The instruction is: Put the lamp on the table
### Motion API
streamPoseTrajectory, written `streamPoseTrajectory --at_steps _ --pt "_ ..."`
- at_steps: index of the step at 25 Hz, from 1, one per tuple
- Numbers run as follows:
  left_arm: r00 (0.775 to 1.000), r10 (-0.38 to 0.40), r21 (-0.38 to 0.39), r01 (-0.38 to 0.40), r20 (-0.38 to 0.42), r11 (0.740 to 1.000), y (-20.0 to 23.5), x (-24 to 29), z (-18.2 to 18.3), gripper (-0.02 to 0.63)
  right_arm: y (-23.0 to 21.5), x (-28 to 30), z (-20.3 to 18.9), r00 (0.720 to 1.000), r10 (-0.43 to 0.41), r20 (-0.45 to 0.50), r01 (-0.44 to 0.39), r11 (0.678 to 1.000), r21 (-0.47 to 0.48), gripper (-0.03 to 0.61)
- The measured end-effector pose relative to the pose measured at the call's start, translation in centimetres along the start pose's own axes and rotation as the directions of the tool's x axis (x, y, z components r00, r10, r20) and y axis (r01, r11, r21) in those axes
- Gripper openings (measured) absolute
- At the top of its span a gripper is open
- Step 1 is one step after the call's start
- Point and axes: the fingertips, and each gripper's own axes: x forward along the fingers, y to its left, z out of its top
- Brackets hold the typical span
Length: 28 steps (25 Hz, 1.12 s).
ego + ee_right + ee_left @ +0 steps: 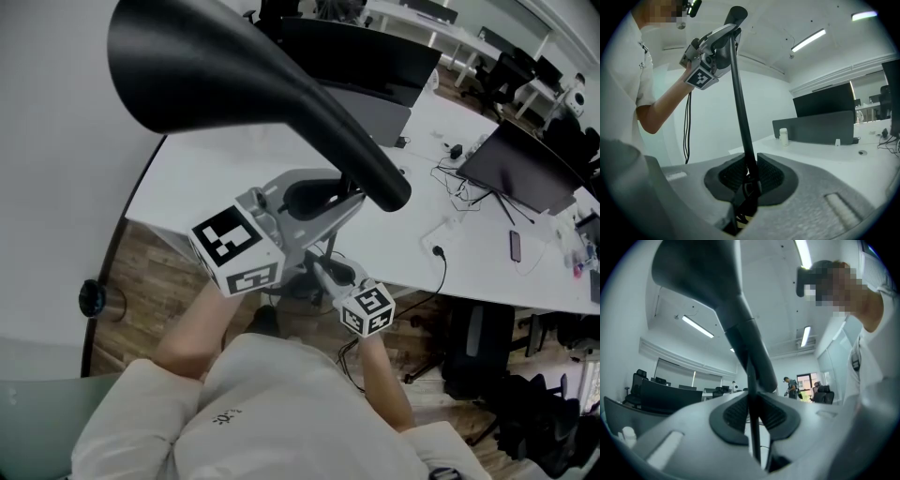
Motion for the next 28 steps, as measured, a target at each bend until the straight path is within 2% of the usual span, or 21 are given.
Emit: streamPoseTrajectory --at_steps 6,15,28 --pt "1.0 0.0 -0.014 0.0 -0.003 1.0 2.7 0.1 -0.2 0.04 -1.2 1.9 0.4 1.0 -0.007 -0.007 0.007 1.0 0.008 0.057" --pt "0.999 -0.041 -0.014 0.041 0.002 0.999 6.5 1.4 0.1 0.04 -4.1 4.7 2.0 0.999 -0.042 -0.001 0.042 0.999 0.013 0.057" --pt "0.996 -0.094 -0.054 0.095 0.003 0.994 14.5 3.3 -1.1 0.04 -9.7 9.9 3.3 0.994 -0.109 -0.022 0.11 0.993 0.039 0.057"
